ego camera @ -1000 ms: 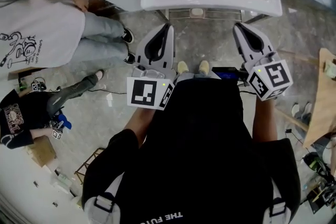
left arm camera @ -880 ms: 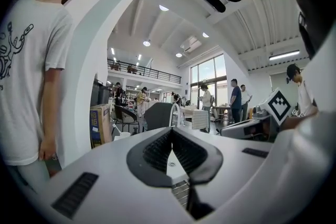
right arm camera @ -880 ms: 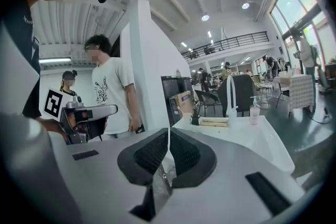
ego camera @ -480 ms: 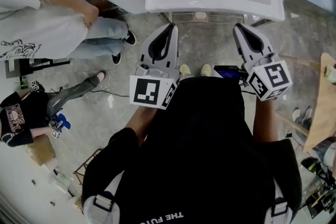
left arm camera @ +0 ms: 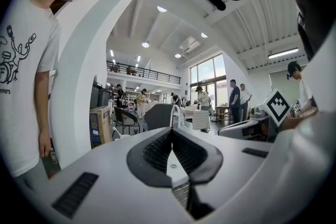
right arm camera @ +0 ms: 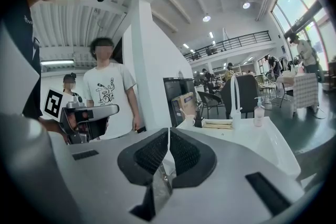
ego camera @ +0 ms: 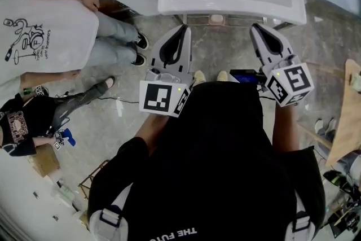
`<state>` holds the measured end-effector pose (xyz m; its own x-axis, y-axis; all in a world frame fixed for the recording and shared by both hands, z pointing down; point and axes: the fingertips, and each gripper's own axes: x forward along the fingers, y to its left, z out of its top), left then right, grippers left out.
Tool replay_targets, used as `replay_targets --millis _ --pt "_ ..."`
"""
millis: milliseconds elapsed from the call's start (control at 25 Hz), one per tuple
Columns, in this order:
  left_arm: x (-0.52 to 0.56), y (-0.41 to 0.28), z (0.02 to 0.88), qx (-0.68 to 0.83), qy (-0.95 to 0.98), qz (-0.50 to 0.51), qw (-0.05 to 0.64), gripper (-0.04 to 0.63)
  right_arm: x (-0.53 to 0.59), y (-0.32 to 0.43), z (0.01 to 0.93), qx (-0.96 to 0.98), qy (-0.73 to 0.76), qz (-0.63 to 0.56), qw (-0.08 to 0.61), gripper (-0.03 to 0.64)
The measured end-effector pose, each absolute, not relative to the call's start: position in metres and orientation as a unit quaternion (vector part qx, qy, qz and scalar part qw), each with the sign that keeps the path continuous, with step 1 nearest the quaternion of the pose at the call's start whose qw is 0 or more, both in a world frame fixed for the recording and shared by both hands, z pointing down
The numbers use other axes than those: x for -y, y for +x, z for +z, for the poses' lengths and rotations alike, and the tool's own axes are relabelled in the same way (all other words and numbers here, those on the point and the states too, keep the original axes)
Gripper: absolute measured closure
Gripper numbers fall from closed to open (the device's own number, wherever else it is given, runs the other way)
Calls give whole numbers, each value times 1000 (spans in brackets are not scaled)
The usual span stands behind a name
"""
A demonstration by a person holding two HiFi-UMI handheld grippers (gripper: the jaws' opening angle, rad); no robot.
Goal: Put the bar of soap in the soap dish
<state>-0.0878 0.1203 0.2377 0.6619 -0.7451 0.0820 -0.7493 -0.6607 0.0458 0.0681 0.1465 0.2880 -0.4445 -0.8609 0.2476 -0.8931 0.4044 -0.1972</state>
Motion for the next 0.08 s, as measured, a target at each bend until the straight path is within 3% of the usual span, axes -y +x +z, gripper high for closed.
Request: replay_targets --millis 80 --pt "-120 -88 238 411 910 28 37 592 -146 69 288 836 525 152 52 592"
